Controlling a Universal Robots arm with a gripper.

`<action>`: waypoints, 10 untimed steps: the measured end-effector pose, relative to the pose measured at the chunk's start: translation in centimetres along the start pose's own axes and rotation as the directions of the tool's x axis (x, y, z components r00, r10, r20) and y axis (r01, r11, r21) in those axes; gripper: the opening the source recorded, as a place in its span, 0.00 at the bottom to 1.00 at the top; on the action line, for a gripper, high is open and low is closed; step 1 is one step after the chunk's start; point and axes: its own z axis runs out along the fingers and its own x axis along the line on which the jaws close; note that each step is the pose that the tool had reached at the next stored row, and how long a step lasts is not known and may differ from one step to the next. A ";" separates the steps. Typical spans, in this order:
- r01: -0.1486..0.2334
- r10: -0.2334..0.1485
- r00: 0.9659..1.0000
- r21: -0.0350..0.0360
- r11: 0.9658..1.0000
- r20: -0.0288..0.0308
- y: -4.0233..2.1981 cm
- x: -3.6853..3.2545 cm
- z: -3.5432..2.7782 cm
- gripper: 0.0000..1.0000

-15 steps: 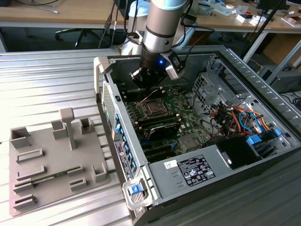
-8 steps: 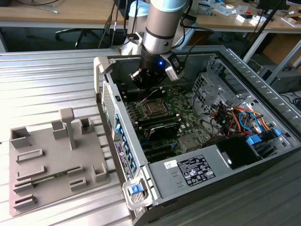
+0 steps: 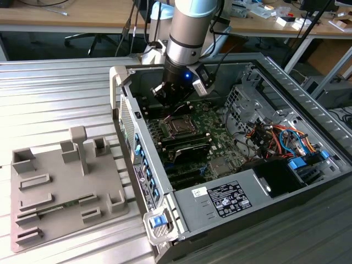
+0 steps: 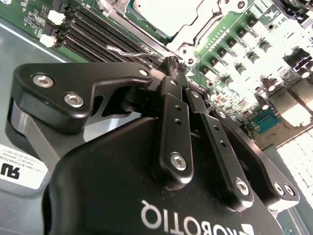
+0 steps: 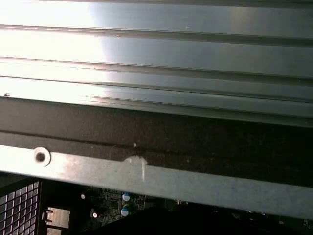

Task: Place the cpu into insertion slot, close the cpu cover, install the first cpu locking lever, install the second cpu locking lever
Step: 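Install the first cpu locking lever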

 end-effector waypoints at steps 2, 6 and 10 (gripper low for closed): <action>0.003 -0.003 1.000 0.000 1.000 0.000 0.08 0.00 0.21 0.11; 0.008 -0.008 1.000 0.000 1.000 0.000 0.21 -0.02 0.48 0.11; 0.015 -0.015 1.000 0.000 1.000 0.000 0.32 -0.03 0.92 0.11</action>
